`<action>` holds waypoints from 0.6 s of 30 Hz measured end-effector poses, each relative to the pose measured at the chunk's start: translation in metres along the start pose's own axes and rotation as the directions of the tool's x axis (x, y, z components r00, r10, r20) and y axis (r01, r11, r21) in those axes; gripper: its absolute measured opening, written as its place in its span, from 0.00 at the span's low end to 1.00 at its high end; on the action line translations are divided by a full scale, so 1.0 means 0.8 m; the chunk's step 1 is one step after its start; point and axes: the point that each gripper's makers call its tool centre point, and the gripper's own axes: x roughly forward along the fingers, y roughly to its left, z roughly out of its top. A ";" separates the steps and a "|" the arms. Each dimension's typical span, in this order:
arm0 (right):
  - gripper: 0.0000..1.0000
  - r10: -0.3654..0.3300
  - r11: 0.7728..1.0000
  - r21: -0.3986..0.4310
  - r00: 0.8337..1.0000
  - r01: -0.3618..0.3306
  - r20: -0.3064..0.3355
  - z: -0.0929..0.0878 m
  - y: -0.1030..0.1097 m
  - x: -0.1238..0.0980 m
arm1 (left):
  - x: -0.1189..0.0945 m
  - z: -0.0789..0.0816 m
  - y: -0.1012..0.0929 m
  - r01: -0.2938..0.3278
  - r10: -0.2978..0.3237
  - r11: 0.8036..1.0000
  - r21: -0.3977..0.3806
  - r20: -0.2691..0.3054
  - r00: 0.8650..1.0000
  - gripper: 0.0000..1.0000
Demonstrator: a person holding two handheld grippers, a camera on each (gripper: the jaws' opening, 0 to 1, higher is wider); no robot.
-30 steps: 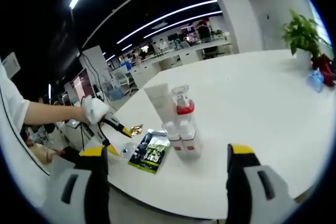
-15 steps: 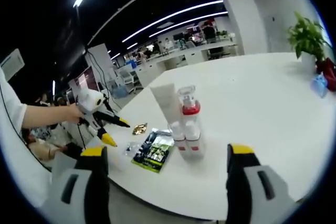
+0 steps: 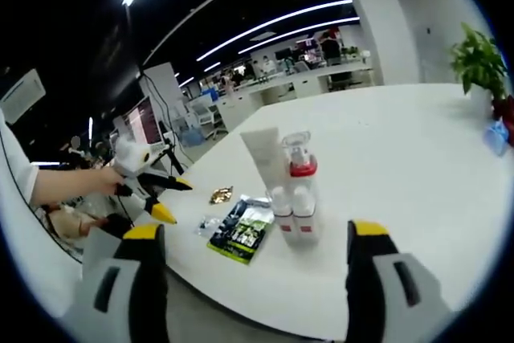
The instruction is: Arrange the skincare products in the storage area until every visible bottle or jar stands upright without overlapping.
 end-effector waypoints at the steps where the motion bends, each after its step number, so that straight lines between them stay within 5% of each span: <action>1: 0.94 0.000 1.000 0.001 1.000 0.000 0.001 0.000 0.000 0.000 | -0.002 0.000 0.000 -0.007 0.007 1.000 -0.015 0.012 1.000 0.93; 8: 0.94 0.002 1.000 0.001 1.000 -0.002 -0.005 -0.002 -0.001 0.000 | -0.016 -0.012 -0.002 -0.056 0.061 0.993 -0.108 0.047 0.997 0.94; 18: 0.93 0.013 1.000 0.002 1.000 -0.013 -0.010 0.000 -0.002 0.004 | -0.038 -0.028 0.000 -0.134 0.168 0.951 -0.280 0.103 0.980 0.94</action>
